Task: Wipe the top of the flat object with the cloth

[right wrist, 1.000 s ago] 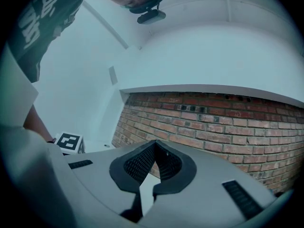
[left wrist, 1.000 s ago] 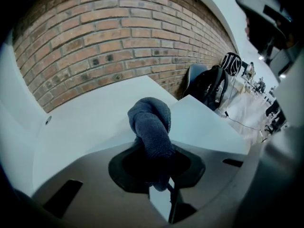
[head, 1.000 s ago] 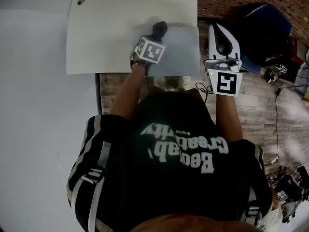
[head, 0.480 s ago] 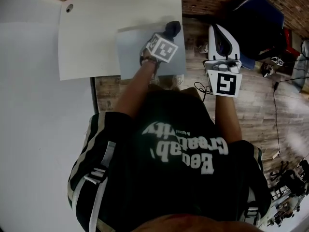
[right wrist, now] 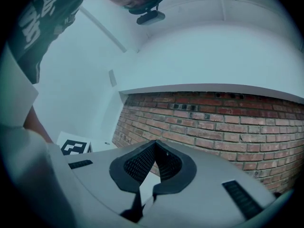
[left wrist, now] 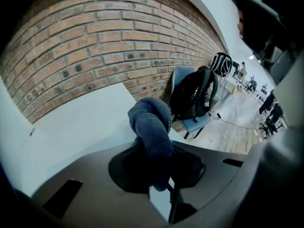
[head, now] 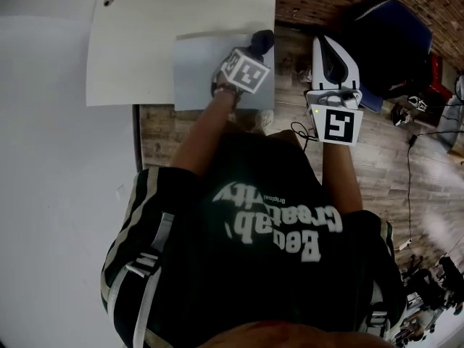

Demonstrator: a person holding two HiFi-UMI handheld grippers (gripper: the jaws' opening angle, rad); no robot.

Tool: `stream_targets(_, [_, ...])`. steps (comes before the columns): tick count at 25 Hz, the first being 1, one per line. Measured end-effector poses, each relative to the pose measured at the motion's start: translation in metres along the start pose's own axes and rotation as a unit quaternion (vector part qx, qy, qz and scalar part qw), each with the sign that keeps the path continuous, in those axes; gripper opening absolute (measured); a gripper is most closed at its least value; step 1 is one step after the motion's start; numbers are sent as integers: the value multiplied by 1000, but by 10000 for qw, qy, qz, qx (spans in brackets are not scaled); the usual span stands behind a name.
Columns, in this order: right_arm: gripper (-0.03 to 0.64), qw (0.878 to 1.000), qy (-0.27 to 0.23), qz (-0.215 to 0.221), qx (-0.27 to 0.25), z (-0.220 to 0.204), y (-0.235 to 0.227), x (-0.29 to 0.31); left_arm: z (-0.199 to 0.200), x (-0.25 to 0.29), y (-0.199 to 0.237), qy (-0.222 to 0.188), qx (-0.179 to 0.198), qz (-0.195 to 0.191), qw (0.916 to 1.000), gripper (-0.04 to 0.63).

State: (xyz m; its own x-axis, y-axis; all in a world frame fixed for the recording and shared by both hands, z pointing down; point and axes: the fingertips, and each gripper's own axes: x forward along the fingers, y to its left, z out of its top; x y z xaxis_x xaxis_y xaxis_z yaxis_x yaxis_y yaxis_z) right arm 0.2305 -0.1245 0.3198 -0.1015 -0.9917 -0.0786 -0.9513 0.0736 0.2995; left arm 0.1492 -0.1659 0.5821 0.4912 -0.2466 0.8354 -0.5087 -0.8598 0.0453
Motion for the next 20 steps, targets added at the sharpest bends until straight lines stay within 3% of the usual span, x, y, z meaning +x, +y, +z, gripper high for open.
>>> stream_targets(7, [-9,9988,-162,435,172,3,28,10,-49,-29,63,71,-732,610,9954,71])
stream_targets(12, [-9,9975,-217,634,222,7,46,21,-84,-57,110,146,-1013,1075,9889,71])
stream_targets(20, [-9,9957,-292,854,192,16,70,32,-152,-90,158,377,-1535,1428,9770,71])
